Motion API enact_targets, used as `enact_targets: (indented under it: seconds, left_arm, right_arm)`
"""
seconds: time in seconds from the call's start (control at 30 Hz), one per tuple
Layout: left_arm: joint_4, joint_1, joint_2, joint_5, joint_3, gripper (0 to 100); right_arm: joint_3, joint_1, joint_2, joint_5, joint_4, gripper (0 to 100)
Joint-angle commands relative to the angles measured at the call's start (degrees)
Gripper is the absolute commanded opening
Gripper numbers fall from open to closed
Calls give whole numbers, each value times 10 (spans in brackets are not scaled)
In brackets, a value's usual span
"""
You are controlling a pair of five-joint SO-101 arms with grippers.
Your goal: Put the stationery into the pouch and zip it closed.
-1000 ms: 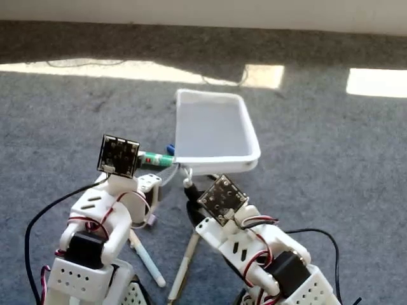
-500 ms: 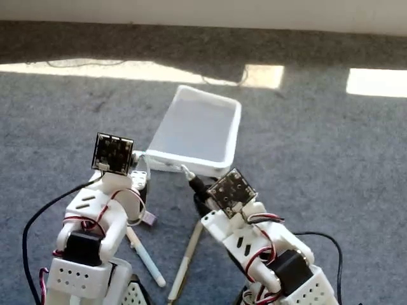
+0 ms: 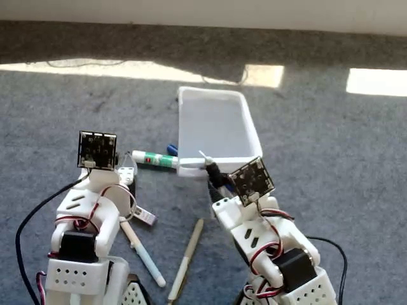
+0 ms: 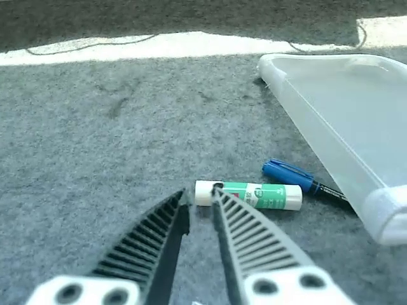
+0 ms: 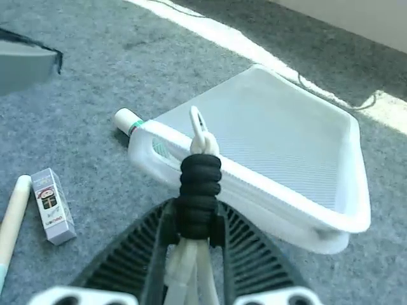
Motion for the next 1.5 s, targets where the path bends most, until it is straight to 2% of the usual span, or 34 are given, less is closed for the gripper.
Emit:
enact_targets:
  seconds: [0.0, 0.07, 0.37, 0.47, 0.6, 0.7, 0.87, 1.17, 1.3, 1.47]
  left_arm:
    - [28, 37, -7, 8, -27, 250]
    - [55, 47, -7, 39, -41, 305]
    - [76, 123, -4, 48, -61, 301]
    - [63, 120, -1, 48, -58, 290]
    - [1, 117, -2, 44, -15, 257]
    - [-21, 94, -2, 46, -4, 254]
    - [-21, 77, -1, 45, 2, 255]
    - [-35, 78, 0, 44, 15, 253]
    - [-59, 79, 0, 44, 33, 252]
    - [-58, 79, -2, 44, 33, 254]
  right_arm:
    - [-29, -25, -5, -5, -11, 5]
    - [-29, -31, -5, -5, -11, 5]
    - [-29, -54, -5, -4, -11, 5]
    - [-29, -69, -5, -4, -11, 5]
    - [-30, -70, -5, -4, -11, 5]
    - [-40, -70, -5, -5, -7, 5]
    - [-71, -70, -5, -7, 29, 5]
    - [-73, -71, -5, -7, 33, 5]
    - [-73, -107, -6, -7, 34, 5]
    - [-73, -109, -6, -7, 34, 5]
